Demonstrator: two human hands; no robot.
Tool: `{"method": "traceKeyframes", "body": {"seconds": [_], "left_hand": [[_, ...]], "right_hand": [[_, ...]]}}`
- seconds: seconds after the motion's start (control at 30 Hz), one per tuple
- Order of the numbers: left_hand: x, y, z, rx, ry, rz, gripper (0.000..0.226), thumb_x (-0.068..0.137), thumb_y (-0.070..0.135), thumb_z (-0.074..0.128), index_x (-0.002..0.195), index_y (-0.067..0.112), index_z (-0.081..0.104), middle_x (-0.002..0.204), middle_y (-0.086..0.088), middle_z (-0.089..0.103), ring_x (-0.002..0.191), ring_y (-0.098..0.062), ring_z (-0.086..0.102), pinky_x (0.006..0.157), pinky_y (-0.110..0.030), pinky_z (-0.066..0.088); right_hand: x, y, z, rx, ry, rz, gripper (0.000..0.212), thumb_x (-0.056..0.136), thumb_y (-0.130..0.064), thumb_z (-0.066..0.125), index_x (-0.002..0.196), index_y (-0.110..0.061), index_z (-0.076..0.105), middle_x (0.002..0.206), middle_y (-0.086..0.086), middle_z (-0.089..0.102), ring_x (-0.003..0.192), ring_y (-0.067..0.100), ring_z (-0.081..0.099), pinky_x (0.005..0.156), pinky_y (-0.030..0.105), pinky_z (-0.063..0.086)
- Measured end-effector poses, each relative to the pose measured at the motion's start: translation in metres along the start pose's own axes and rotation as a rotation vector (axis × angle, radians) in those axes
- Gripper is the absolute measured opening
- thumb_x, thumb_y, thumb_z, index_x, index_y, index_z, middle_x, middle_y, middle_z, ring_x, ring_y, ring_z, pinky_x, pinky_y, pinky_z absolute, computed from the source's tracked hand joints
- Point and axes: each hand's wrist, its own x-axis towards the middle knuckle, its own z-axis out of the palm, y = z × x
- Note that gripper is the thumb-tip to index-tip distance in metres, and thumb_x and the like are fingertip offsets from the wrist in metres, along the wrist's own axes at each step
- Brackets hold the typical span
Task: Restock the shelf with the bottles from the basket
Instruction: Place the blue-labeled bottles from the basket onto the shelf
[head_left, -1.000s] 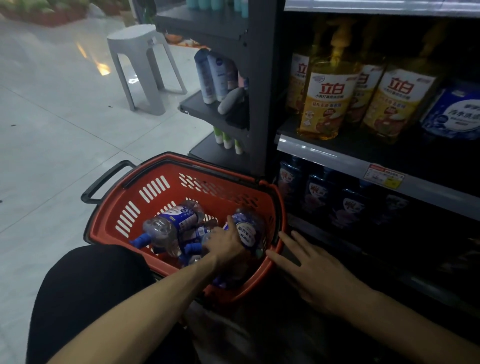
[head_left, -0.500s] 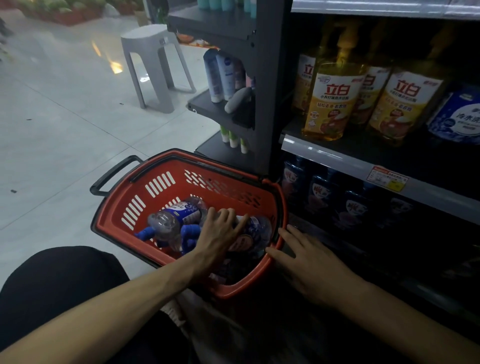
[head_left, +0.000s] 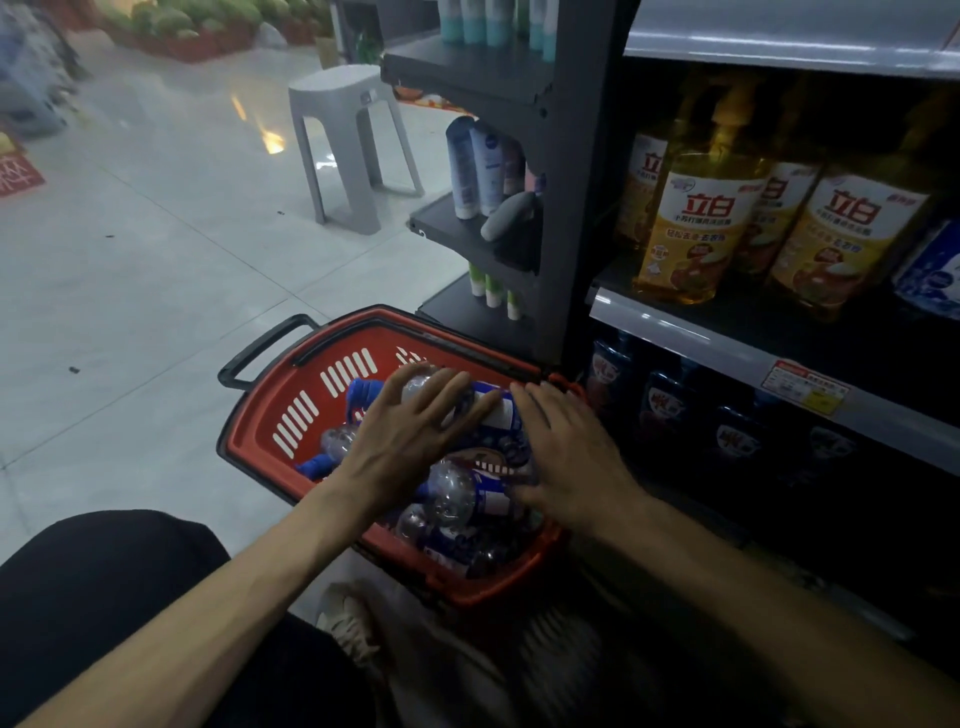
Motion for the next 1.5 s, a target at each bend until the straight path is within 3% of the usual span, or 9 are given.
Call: {"method": "traceKeyframes", "body": {"seconds": [0.13, 0.3, 0.47, 0.63, 0.87, 1.0, 1.17, 1.27, 1.5], "left_hand": [[0.011, -0.008, -0.02, 0.056, 0.078, -0.009, 0.115, 0.069, 0.037, 0.092, 0.162, 0.027, 0.025, 0.153, -0.012, 0.04, 0.141, -0.032, 0.039, 0.117, -0.057, 0.023], [0.018, -0.011, -0.034, -0.025, 0.178, -0.147, 0.095, 0.084, 0.029, 0.081, 0.163, 0.026, 0.027, 0.166, -0.013, 0.032, 0.154, -0.034, 0.029, 0.122, -0.057, 0.019], [0.031, 0.01, -0.051, -0.814, 0.184, -0.703, 0.117, 0.074, 0.045, 0.089, 0.165, 0.025, 0.017, 0.163, -0.007, 0.036, 0.142, -0.021, 0.041, 0.114, -0.037, 0.034], [0.043, 0.022, -0.05, -1.711, -0.247, -1.088, 0.146, 0.036, 0.09, 0.082, 0.158, 0.027, 0.033, 0.143, -0.007, 0.059, 0.121, -0.021, 0.062, 0.103, -0.049, 0.054], [0.066, 0.054, -0.068, -1.989, -0.408, -0.814, 0.053, 0.078, 0.051, 0.079, 0.121, 0.021, 0.068, 0.112, 0.0, 0.079, 0.103, -0.02, 0.076, 0.092, -0.041, 0.057], [0.072, 0.067, -0.086, -2.004, -0.38, -0.717, 0.054, 0.078, 0.046, 0.078, 0.123, 0.02, 0.066, 0.114, 0.0, 0.078, 0.105, -0.02, 0.075, 0.088, -0.036, 0.059], [0.088, 0.084, -0.113, -1.985, -0.387, -0.611, 0.05, 0.079, 0.047, 0.075, 0.123, 0.024, 0.067, 0.113, 0.005, 0.078, 0.105, -0.016, 0.075, 0.083, -0.028, 0.06], [0.099, 0.098, -0.131, -2.013, -0.42, -0.553, 0.048, 0.082, 0.04, 0.075, 0.125, 0.023, 0.065, 0.116, 0.002, 0.077, 0.108, -0.018, 0.074, 0.082, -0.026, 0.06], [0.128, 0.138, -0.165, -1.969, -0.502, -0.416, 0.052, 0.086, 0.041, 0.079, 0.132, 0.024, 0.064, 0.127, -0.005, 0.073, 0.116, -0.025, 0.071, 0.098, -0.046, 0.058]], "right_hand": [[0.023, -0.009, -0.018, 0.112, 0.282, 0.016, 0.102, 0.073, -0.081, 0.057, 0.15, -0.015, 0.039, 0.14, 0.004, 0.056, 0.128, 0.022, 0.053, 0.112, 0.046, 0.041], [0.015, -0.011, -0.028, 0.479, 0.339, 0.241, 0.083, 0.062, -0.062, 0.088, 0.13, -0.03, 0.053, 0.112, -0.012, 0.063, 0.094, 0.004, 0.062, 0.078, 0.026, 0.054], [0.007, 0.0, -0.018, 0.985, 0.251, 0.516, 0.078, 0.052, -0.027, 0.1, 0.119, -0.023, 0.06, 0.102, -0.007, 0.073, 0.091, 0.007, 0.071, 0.078, 0.035, 0.062], [-0.012, 0.009, -0.033, 1.159, 0.214, 0.572, 0.06, 0.059, -0.017, 0.098, 0.112, -0.015, 0.069, 0.098, 0.002, 0.078, 0.088, 0.016, 0.077, 0.081, 0.045, 0.063], [-0.051, 0.008, -0.07, 1.271, 0.183, 0.508, 0.052, 0.066, -0.007, 0.092, 0.111, -0.018, 0.07, 0.1, 0.002, 0.079, 0.089, 0.016, 0.076, 0.066, 0.023, 0.06], [-0.077, 0.02, -0.088, 1.288, 0.165, 0.473, 0.05, 0.067, -0.005, 0.091, 0.11, -0.02, 0.069, 0.097, -0.003, 0.079, 0.087, 0.01, 0.076, 0.065, 0.02, 0.059], [-0.113, 0.035, -0.103, 1.334, 0.18, 0.469, 0.052, 0.073, -0.015, 0.087, 0.121, -0.02, 0.068, 0.11, 0.002, 0.077, 0.102, 0.019, 0.074, 0.088, 0.042, 0.059], [-0.14, 0.047, -0.113, 1.347, 0.209, 0.471, 0.049, 0.074, -0.016, 0.085, 0.119, -0.021, 0.068, 0.109, 0.001, 0.077, 0.101, 0.019, 0.074, 0.085, 0.04, 0.06], [-0.201, 0.073, -0.128, 1.368, 0.357, 0.484, 0.055, 0.065, -0.02, 0.087, 0.116, -0.024, 0.068, 0.104, -0.002, 0.079, 0.096, 0.017, 0.075, 0.081, 0.039, 0.062]]}}
